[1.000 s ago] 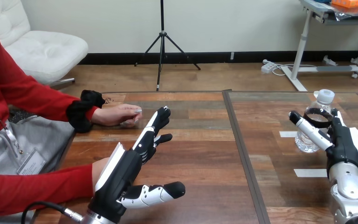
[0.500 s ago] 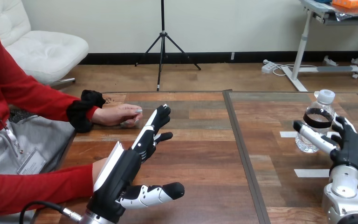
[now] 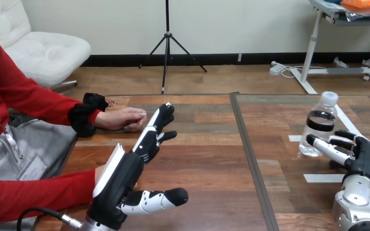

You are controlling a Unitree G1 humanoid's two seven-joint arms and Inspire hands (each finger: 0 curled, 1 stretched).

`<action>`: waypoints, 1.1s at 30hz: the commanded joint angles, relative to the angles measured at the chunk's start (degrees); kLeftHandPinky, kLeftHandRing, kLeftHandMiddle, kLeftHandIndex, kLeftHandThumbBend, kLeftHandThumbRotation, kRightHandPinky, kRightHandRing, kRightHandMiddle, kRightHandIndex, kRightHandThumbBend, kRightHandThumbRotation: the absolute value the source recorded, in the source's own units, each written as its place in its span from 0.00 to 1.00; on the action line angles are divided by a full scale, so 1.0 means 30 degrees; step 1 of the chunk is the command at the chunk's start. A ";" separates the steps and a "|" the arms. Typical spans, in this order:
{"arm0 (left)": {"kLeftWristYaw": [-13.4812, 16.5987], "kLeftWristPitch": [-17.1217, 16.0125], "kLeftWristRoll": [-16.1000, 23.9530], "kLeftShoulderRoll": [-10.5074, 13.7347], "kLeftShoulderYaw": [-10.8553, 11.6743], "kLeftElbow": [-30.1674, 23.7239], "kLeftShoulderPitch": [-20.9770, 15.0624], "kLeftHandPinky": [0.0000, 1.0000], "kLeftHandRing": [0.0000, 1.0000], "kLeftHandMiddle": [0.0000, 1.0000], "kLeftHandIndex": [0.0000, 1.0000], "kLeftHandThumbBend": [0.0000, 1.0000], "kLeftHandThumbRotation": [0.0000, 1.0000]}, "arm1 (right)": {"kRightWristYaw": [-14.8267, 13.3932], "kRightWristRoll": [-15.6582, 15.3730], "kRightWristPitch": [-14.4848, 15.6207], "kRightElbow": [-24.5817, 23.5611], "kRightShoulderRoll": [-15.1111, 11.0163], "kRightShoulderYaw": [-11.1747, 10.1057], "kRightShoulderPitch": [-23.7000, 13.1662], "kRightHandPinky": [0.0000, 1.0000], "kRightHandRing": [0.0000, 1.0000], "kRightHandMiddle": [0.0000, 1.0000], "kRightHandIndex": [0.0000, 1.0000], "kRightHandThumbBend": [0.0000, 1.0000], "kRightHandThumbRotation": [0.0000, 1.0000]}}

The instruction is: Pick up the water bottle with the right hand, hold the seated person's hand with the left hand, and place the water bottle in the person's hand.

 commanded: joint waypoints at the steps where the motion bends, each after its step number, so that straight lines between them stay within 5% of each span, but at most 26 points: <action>1: -0.0090 -0.0316 -0.0593 0.0162 0.0103 -0.1331 -0.0182 0.87 0.96 1.00 1.00 1.00 0.65 | 0.0171 0.0238 -0.0182 -0.0098 0.0214 -0.0277 -0.1327 0.12 0.15 0.18 0.15 0.78 0.00; 17: -0.0874 -0.0087 -0.1904 0.0070 -0.0094 -0.1997 0.0284 0.87 0.96 0.99 0.98 1.00 0.63 | 0.1828 0.0808 -0.1078 -0.0222 0.0301 -0.0761 -0.0917 0.06 0.09 0.13 0.11 0.70 0.00; 33: -0.1213 -0.0016 -0.2010 -0.0070 0.0003 -0.1790 0.0269 0.86 0.95 0.99 0.98 1.00 0.64 | 0.2558 0.0463 -0.1733 -0.0345 0.0085 -0.0365 -0.0881 0.05 0.08 0.12 0.11 0.69 0.00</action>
